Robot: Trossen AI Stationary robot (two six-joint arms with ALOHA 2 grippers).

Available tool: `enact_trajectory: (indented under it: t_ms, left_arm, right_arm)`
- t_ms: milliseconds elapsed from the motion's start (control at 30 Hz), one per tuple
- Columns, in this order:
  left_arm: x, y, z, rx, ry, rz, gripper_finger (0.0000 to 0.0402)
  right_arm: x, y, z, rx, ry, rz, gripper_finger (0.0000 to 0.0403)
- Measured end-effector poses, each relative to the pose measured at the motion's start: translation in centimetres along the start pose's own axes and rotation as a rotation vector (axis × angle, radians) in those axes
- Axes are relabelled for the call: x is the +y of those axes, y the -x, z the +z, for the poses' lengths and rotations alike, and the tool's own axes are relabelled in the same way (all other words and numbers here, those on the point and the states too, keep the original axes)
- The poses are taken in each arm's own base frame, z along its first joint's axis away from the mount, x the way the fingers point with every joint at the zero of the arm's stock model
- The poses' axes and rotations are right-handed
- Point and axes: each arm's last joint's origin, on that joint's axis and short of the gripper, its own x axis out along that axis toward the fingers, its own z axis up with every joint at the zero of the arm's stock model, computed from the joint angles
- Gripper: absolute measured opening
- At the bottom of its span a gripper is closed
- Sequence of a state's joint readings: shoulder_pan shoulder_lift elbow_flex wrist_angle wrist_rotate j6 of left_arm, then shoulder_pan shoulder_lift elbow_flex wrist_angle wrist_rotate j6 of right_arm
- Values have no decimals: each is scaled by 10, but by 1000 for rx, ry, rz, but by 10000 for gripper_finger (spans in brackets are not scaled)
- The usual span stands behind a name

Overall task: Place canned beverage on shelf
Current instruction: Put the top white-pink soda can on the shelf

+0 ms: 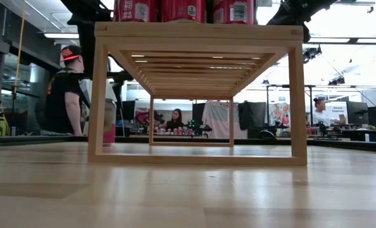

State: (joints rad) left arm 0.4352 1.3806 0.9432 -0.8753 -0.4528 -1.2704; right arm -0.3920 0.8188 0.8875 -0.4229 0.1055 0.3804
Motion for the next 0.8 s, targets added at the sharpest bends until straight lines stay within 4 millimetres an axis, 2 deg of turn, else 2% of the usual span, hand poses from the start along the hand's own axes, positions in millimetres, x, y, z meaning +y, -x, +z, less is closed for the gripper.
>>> enact_trajectory:
  t_ms: [333, 800]
  left_arm:
    - [-10, -9, -16, -18, 65, 34, 296]
    - [-17, -20, -17, -107, 93, 52, 290]
  right_arm:
    - [0, 0, 0, 2, 22, -1, 0]
    - [0, 0, -1, 8, 23, -3, 0]
